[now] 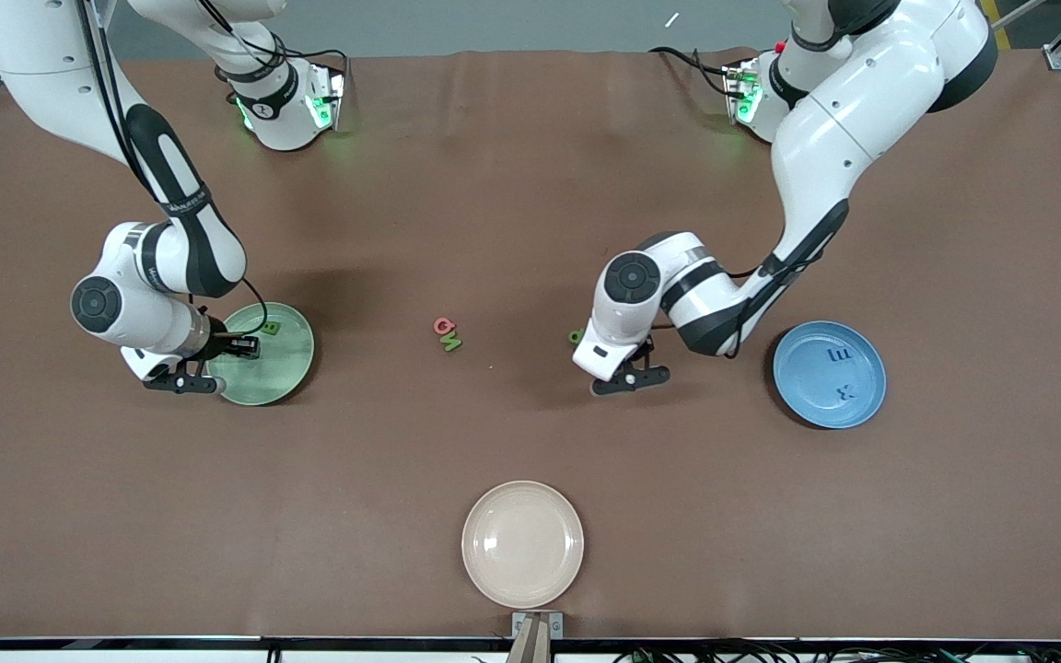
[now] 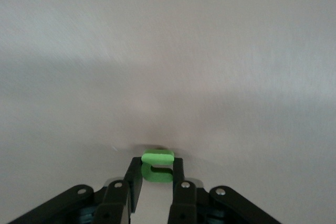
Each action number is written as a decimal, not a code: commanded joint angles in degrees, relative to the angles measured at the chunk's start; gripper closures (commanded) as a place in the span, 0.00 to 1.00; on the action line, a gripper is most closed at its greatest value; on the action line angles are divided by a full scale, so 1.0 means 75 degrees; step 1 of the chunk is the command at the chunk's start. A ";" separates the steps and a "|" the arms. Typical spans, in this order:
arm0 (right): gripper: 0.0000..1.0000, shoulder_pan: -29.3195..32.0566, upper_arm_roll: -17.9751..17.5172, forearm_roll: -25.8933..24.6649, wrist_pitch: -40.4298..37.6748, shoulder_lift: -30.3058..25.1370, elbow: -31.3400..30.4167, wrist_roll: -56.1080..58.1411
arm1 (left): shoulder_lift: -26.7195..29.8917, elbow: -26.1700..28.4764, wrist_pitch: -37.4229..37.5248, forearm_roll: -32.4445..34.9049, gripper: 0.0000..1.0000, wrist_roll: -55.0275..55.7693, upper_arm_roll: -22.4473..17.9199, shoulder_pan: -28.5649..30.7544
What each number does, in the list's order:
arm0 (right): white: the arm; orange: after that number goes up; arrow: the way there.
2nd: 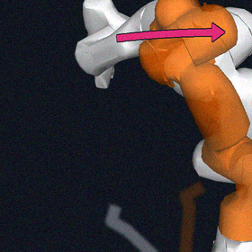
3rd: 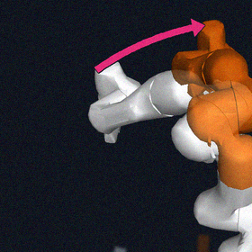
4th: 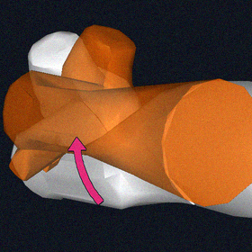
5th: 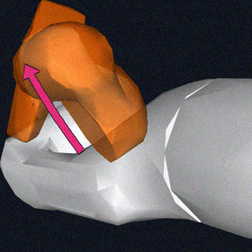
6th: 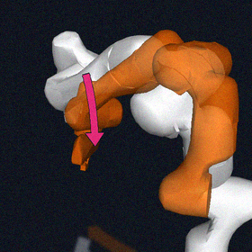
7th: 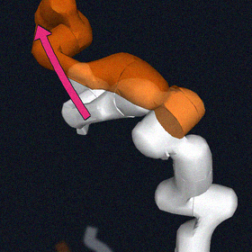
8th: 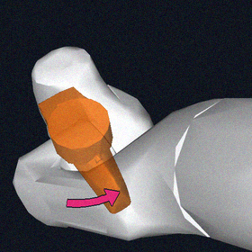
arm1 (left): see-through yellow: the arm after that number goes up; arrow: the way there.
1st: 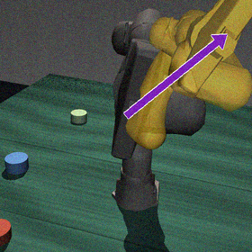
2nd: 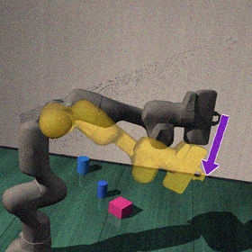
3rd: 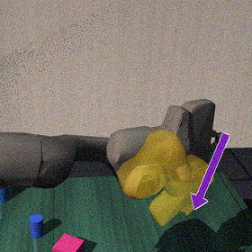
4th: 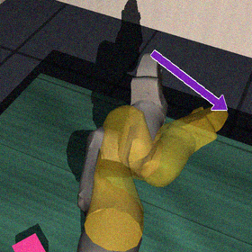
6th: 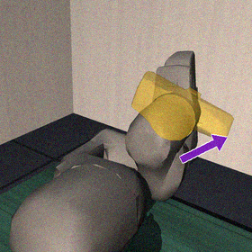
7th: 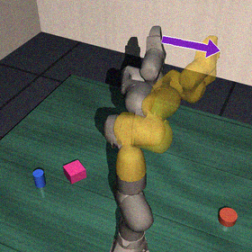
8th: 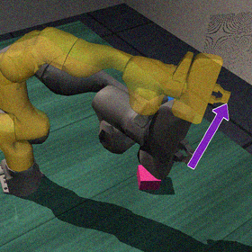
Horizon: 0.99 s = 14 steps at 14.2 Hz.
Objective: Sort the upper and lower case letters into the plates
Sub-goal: 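Release the C on the green plate while the left gripper carries u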
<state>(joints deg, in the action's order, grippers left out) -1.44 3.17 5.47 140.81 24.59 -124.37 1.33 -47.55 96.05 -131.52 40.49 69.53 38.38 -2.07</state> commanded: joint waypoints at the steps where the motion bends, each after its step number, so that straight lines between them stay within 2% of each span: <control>1: 0.00 0.0005 -0.0013 0.0127 -0.0012 -0.0102 -0.0070 0.0139 | 0.0771 0.0481 0.0063 -0.0043 0.91 -0.0467 0.0213 0.0694; 3: 0.00 -0.0100 -0.0048 0.0127 -0.0617 -0.0370 0.0070 0.0034 | 0.1146 0.1088 0.0063 -0.0043 0.91 -0.1075 0.0657 0.1677; 5: 0.00 -0.0322 -0.0071 0.0219 -0.1788 -0.0664 0.0607 -0.0397 | 0.1545 0.1757 0.0063 -0.0043 0.91 -0.1778 0.1056 0.2674; 7: 0.00 -0.0731 -0.0083 0.0372 -0.2518 -0.0828 0.1030 -0.1053 | 0.1850 0.2320 0.0063 -0.0043 0.91 -0.2528 0.1419 0.3658; 10: 0.00 -0.1621 -0.0071 0.0770 -0.2346 -0.0864 0.1044 -0.2143 | 0.1887 0.2720 0.0063 0.0108 0.91 -0.3466 0.1702 0.4796; 12: 0.00 -0.2440 -0.0060 0.0818 -0.1797 -0.0806 0.1020 -0.2928 | 0.1887 0.2977 0.0051 0.0423 0.91 -0.4052 0.1702 0.5464; 14: 0.00 -0.3086 -0.0071 0.0806 -0.1107 -0.0526 0.1020 -0.2898 | 0.1852 0.3212 -0.0054 0.0799 0.91 -0.4370 0.1703 0.5946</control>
<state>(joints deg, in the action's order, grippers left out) -20.40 2.02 10.35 128.11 19.07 -116.05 -19.75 -35.22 116.86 -130.71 44.08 38.76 50.15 38.99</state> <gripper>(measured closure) 0.000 0.727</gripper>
